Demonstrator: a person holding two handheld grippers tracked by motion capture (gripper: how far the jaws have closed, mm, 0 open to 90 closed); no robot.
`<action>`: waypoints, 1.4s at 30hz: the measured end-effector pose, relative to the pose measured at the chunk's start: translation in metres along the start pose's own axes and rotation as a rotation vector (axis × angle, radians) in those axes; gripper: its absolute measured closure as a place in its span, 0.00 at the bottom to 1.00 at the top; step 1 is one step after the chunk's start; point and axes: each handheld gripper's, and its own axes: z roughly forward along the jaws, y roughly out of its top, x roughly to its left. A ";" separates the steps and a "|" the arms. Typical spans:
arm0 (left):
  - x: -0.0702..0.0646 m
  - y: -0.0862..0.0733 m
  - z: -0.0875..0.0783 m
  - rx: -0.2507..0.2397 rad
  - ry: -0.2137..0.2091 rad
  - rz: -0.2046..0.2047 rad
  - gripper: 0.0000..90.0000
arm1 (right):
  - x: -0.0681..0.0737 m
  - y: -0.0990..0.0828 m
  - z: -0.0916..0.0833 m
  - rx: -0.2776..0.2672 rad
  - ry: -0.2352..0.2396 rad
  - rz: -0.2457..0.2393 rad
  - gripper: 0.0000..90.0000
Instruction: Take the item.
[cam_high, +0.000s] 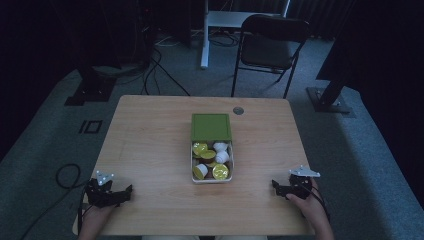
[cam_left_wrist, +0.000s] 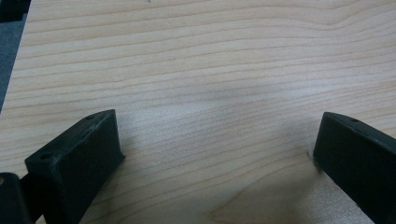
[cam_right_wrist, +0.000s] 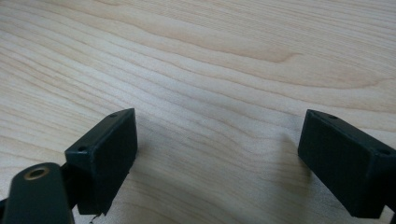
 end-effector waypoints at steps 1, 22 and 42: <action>0.000 0.000 0.000 0.000 0.000 0.000 0.01 | 0.000 0.000 0.000 0.001 0.000 0.000 0.13; 0.000 0.000 0.000 0.002 0.000 0.001 0.01 | 0.001 0.000 0.000 -0.003 -0.002 0.003 0.14; 0.000 -0.001 -0.001 0.002 -0.001 0.000 0.01 | 0.005 0.023 -0.019 -0.075 0.000 0.051 0.15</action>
